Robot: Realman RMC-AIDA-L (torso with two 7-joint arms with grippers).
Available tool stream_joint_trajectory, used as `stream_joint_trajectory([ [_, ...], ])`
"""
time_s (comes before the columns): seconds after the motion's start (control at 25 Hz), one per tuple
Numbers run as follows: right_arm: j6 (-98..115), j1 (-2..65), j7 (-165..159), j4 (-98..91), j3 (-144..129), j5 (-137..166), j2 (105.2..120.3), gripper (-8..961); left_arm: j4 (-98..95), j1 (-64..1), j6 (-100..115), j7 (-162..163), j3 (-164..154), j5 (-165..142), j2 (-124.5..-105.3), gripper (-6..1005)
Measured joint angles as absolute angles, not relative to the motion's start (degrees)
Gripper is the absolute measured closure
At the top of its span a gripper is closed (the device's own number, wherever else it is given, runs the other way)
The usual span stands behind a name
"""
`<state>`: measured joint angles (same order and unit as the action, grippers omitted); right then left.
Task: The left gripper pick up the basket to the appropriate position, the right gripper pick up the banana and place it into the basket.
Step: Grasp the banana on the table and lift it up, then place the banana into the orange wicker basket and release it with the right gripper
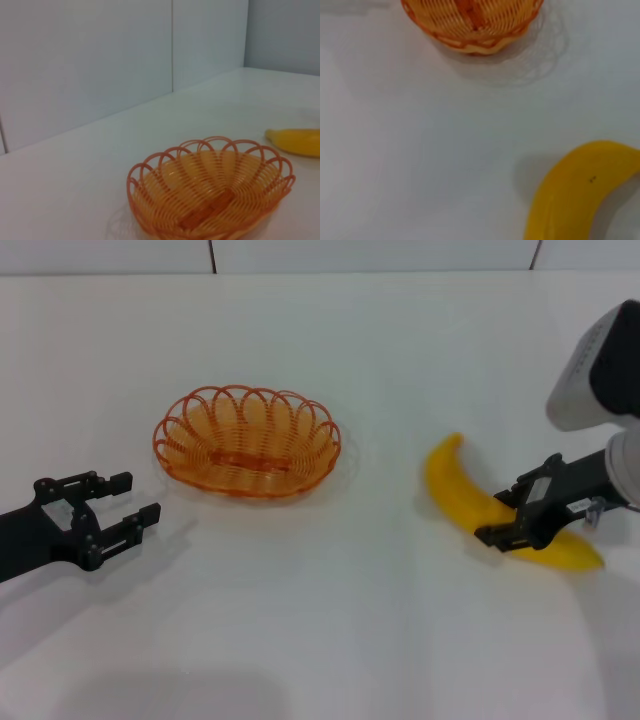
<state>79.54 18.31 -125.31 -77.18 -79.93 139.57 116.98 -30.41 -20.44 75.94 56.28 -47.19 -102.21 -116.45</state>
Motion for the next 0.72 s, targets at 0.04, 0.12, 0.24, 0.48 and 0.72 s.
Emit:
stream_joint_trajectory([
  [0.04,79.7,18.3,-125.2,-77.6,-79.5,139.5,116.96,231,-30.4,-20.4,75.9,56.3,-47.2,-102.2,-116.45,456],
  [0.12,80.1,18.1,-125.1,-79.0,-78.1,139.3,116.91,272,-30.4,-20.4,75.9,56.2,-47.2,-102.2,-116.45,456],
  [0.24,81.1,17.8,-124.9,-82.1,-76.2,138.5,116.94,332,-30.4,-20.4,75.9,56.2,-47.2,-102.2,-116.45,456],
  [0.48,81.7,16.9,-122.5,-88.2,-76.5,134.1,117.09,479,-30.4,-20.4,75.9,56.2,-47.2,-102.2,-116.52,457],
  [0.72,80.2,20.9,-121.9,-88.8,-80.9,132.2,117.06,471,-30.4,-20.5,75.9,56.2,-47.2,-102.2,-116.54,456],
])
